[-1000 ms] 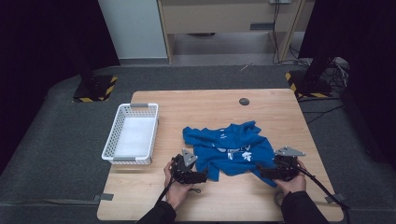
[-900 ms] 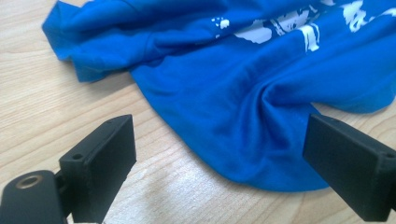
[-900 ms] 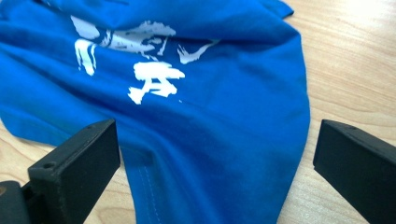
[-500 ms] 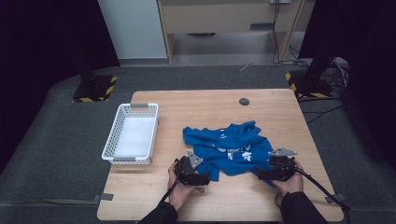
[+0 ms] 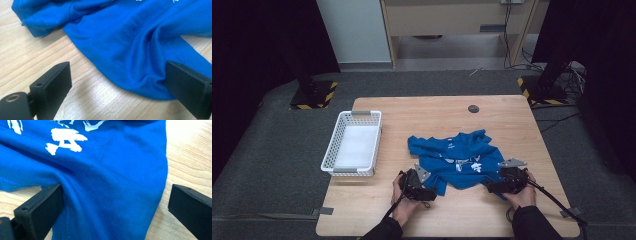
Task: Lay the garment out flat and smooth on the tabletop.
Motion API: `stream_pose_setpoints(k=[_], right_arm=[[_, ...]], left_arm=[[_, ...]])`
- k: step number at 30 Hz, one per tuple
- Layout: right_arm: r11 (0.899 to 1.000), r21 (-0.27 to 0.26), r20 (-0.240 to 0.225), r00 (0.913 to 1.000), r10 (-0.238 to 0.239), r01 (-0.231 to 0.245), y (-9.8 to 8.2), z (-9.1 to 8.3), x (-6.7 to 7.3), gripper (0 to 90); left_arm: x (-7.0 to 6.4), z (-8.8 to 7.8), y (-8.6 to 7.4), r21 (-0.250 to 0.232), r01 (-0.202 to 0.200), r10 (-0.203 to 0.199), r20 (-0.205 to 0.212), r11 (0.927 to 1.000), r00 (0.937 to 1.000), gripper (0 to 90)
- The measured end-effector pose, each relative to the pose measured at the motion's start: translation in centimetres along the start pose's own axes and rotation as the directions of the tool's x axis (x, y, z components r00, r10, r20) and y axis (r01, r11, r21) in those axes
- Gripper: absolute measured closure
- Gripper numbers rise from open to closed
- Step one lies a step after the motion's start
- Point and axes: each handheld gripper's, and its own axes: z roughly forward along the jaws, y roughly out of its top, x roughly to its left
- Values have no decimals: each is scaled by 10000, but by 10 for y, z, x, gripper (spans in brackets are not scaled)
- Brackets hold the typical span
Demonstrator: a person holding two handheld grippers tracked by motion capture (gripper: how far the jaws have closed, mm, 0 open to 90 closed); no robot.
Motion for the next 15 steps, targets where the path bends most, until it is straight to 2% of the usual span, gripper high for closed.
stream_pose_setpoints(k=[6, 11, 15], right_arm=[[9995, 77, 47, 9995, -320, 320, -3, -4, 2, 5], [9995, 184, -18, 9997, -255, 256, -8, -9, -3, 5], [9997, -171, -158, 9998, -147, 144, -7, -15, -3, 5]], left_arm=[[2, -5, -3, 141, -293, 293, 11, 9995, 9996, 73], [4, -12, -7, 284, -699, 699, -3, 9971, 9976, 72], [9, -17, -10, 482, -967, 969, -7, 9941, 9953, 71]])
